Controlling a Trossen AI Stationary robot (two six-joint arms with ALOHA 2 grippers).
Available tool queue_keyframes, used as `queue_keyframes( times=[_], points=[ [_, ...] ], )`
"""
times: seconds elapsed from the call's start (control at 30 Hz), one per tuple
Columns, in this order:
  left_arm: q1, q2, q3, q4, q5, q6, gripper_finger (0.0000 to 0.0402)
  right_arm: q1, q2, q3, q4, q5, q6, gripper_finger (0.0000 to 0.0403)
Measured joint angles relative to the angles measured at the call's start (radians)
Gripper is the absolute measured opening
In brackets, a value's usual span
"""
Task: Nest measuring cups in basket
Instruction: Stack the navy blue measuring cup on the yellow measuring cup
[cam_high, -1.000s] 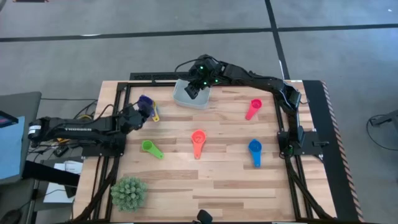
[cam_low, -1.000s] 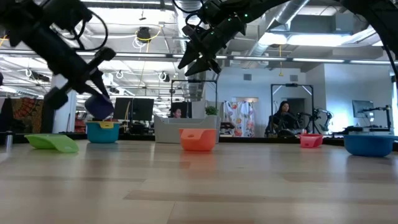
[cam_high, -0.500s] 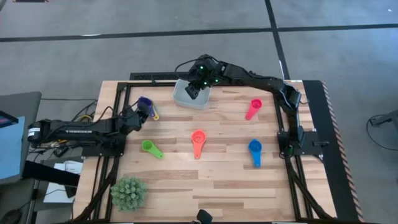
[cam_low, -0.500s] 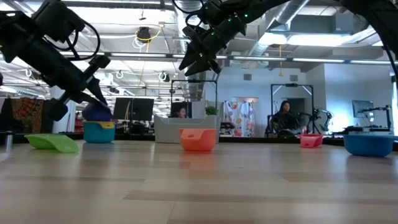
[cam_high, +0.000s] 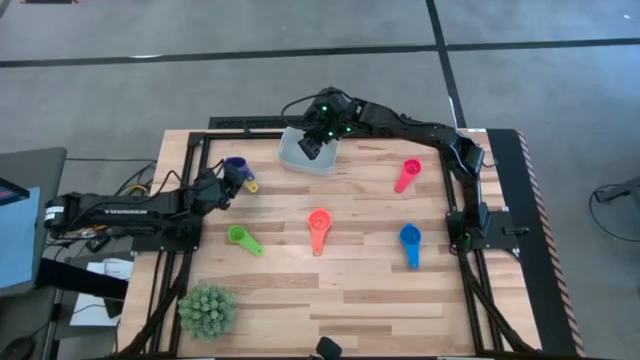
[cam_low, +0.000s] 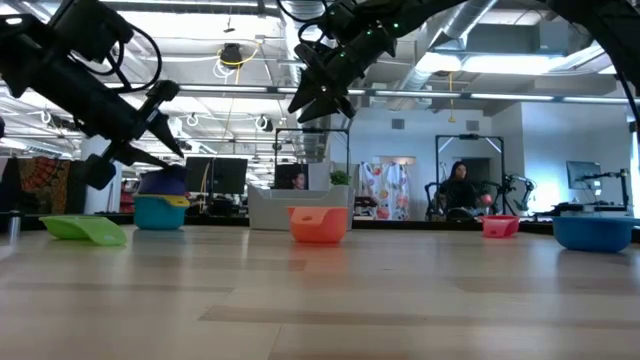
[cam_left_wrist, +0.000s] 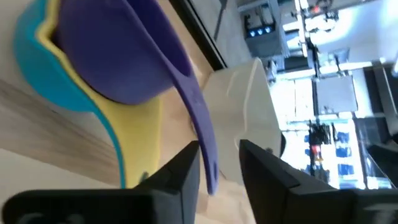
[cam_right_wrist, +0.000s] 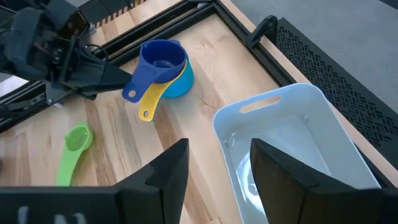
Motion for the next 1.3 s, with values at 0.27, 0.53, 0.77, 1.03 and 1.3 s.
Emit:
queue_keyframes(
  times=[0.27,0.53,0.77,1.03,1.3],
  points=[
    [0.0,-0.098,0.075,-0.119,0.092,0.128,0.0127,0.0,0.0,0.0,-0.043,0.0,-0.002,0.0188],
    [0.0,-0.165,0.22,-0.451,0.119,0.195,0.0128,0.01,0.001,0.0,-0.048,-0.001,-0.002,0.0191],
    [0.0,-0.149,0.295,-0.718,0.209,0.174,0.0128,0.052,0.054,0.0,0.05,-0.013,0.021,0.0171],
    [0.0,-0.08,0.296,-0.848,0.378,0.215,0.0085,0.162,0.268,0.099,0.228,-0.082,0.043,0.0086],
    [0.0,-0.008,0.296,-0.868,0.362,0.295,0.0019,0.209,0.482,0.367,0.167,0.025,0.132,0.001]
  ],
)
